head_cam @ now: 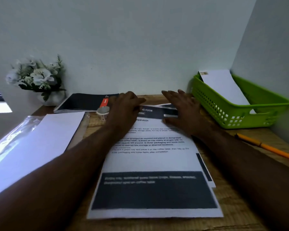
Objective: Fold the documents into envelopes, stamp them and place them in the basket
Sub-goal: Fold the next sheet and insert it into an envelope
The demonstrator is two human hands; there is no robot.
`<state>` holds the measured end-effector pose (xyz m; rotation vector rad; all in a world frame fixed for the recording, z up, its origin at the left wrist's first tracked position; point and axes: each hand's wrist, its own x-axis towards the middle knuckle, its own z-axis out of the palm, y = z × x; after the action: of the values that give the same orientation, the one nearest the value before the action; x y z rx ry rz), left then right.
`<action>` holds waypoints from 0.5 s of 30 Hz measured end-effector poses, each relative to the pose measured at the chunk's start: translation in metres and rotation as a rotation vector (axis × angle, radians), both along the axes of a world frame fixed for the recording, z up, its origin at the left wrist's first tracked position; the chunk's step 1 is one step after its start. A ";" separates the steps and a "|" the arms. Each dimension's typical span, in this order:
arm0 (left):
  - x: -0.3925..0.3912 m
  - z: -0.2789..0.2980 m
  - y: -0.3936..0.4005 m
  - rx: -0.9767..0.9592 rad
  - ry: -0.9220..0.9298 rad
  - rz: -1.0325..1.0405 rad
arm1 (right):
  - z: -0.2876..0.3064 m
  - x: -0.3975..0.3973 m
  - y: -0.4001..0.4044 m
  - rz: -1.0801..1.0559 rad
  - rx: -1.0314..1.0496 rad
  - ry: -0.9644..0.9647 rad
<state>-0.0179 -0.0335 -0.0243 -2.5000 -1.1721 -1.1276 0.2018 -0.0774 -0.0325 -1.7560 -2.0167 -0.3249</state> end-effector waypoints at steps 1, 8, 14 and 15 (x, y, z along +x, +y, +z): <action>0.001 0.002 -0.002 0.075 -0.038 -0.023 | 0.002 -0.002 -0.001 0.021 0.079 0.011; 0.010 0.007 -0.026 0.293 -0.061 0.021 | 0.015 -0.001 -0.003 0.076 0.594 -0.057; 0.013 0.005 -0.032 -0.043 0.216 0.024 | 0.015 -0.006 -0.013 0.152 -0.090 -0.054; 0.015 0.004 -0.032 -0.093 0.225 -0.018 | 0.015 -0.007 -0.014 0.131 -0.162 -0.067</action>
<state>-0.0034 -0.0653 -0.0205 -2.6270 -1.1656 -0.7854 0.1948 -0.0915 -0.0178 -1.7153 -2.2496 -0.1861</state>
